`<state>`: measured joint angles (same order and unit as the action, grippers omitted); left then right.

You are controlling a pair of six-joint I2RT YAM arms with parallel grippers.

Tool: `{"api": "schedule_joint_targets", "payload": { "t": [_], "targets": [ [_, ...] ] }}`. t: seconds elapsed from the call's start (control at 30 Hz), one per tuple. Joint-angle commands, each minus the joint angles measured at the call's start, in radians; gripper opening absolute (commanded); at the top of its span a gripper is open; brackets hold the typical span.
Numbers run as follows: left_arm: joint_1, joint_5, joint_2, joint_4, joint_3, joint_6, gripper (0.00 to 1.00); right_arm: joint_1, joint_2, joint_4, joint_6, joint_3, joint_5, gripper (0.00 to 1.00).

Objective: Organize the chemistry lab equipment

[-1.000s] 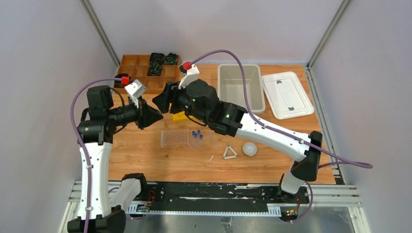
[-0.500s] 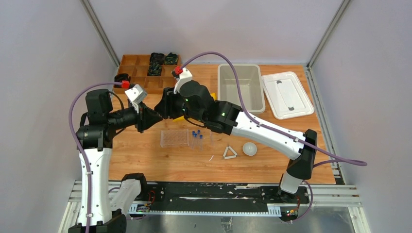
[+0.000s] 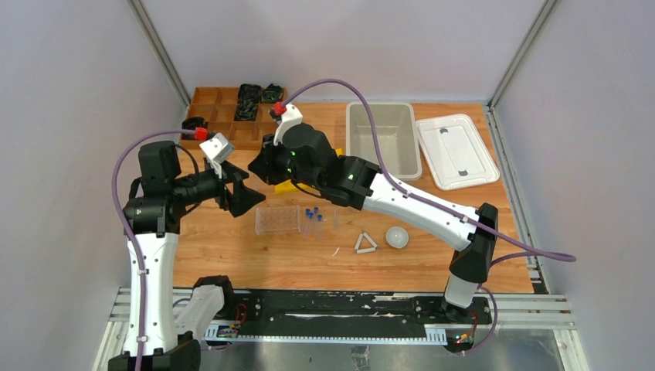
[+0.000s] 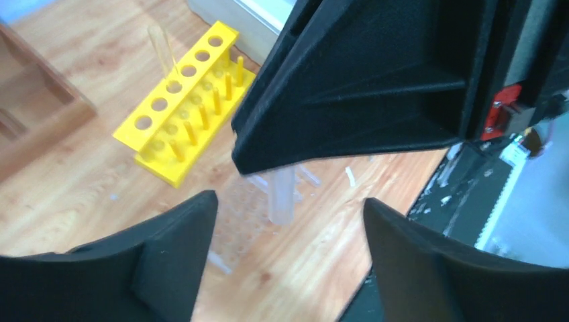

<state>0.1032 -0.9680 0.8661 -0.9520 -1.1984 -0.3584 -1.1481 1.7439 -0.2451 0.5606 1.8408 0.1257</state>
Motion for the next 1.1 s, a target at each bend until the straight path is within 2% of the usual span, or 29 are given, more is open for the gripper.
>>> {"api": "schedule_joint_targets", "payload": {
  "t": [0.0, 0.13, 0.3, 0.4, 0.63, 1.07],
  "targets": [
    [0.001, 0.055, 0.024, 0.002, -0.017, 0.049, 0.99, 0.051, -0.011, -0.005, -0.097, 0.027, 0.065, 0.0],
    [0.001, 0.172, 0.086, 0.002, -0.044, 0.109, 1.0, 0.109, -0.012, 0.051, -0.202, -0.01, 0.09, 0.0],
    [0.001, 0.387, 0.198, 0.002, -0.061, 0.202, 1.0, 0.16, -0.04, 0.308, -0.323, -0.21, 0.11, 0.0],
    [0.004, 0.461, 0.246, 0.002, -0.053, 0.211, 1.0, 0.173, -0.029, 0.445, -0.378, -0.309, 0.111, 0.0],
    [0.009, 0.473, 0.277, 0.002, -0.033, 0.198, 1.0, 0.191, 0.075, 0.576, -0.442, -0.377, 0.107, 0.0],
    [0.01, 0.473, 0.303, 0.002, -0.026, 0.171, 1.0, 0.201, 0.204, 0.711, -0.528, -0.424, 0.162, 0.0]
  ]
}}
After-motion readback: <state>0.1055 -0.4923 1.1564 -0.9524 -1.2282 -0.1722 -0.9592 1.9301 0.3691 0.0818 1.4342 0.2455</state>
